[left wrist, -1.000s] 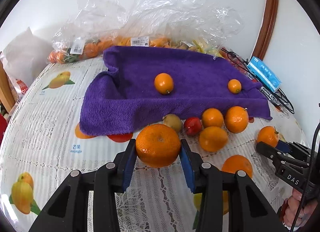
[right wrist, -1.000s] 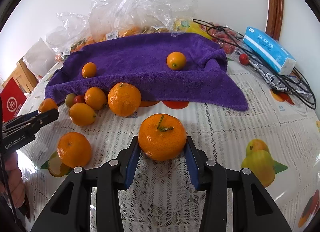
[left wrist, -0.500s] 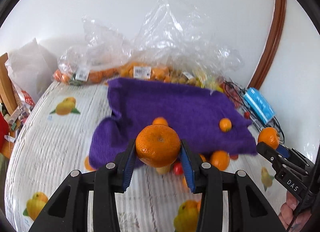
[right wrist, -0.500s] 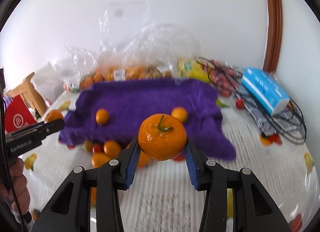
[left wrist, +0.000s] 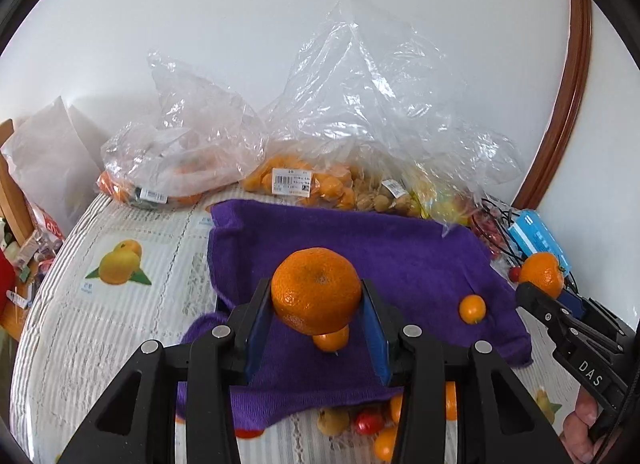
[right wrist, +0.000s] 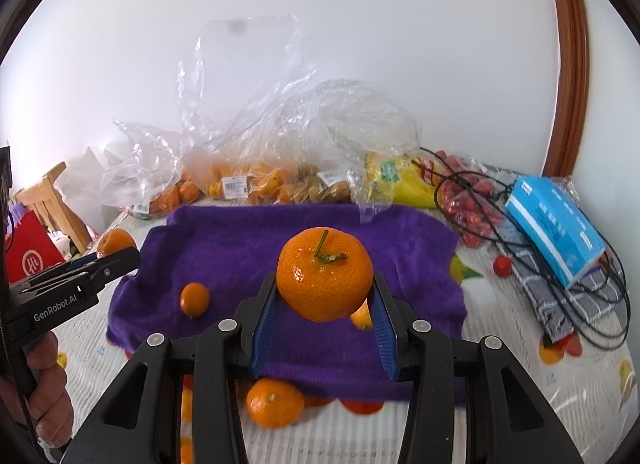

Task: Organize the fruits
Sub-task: 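Carry the right gripper's large orange over the towel while the left carries its orange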

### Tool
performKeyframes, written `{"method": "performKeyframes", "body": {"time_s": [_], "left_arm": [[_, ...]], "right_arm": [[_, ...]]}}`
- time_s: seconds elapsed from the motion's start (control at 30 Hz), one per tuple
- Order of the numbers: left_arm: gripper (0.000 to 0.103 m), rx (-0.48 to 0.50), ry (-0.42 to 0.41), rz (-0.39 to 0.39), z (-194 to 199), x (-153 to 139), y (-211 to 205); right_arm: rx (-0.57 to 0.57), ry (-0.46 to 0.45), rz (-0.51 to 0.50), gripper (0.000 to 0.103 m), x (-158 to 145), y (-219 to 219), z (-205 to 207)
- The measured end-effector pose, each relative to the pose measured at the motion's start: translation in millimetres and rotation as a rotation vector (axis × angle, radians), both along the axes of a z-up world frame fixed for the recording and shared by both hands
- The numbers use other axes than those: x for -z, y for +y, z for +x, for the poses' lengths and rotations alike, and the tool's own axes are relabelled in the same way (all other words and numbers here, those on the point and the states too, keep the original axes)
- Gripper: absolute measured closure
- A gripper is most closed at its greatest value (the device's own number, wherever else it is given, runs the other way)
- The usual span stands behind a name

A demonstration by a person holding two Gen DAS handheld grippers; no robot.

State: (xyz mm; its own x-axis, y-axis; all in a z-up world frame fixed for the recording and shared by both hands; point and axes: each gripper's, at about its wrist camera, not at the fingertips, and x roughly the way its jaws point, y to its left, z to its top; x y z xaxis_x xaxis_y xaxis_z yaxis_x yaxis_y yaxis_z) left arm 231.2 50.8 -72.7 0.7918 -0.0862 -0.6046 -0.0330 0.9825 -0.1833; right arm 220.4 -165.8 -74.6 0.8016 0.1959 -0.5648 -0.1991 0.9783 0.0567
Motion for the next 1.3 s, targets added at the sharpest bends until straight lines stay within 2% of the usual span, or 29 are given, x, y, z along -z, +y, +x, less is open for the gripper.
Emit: {"method": "performKeyframes", "body": {"time_s": [0.13, 0.27, 0.37, 0.53, 1.3], "left_arm": [[0.063, -0.018, -0.009, -0.016, 10, 8, 7], [0.063, -0.042, 0.027, -0.051, 16, 24, 18], [0.063, -0.036, 0.045, -0.086, 18, 29, 22], [0.063, -0.024, 0.037, -0.049, 16, 32, 14], [0.063, 0.0, 0.033, -0.047, 16, 35, 7]], "right_arm": [[0.004, -0.007, 0.007, 0.059, 5, -5, 11], [0.003, 0.032, 0.049, 0.059, 25, -13, 24], [0.014, 0.05, 0.034, 0.059, 32, -15, 29], [0.022, 0.034, 0.045, 0.059, 31, -20, 28], [0.012, 0.056, 0.022, 0.059, 45, -11, 32]]}}
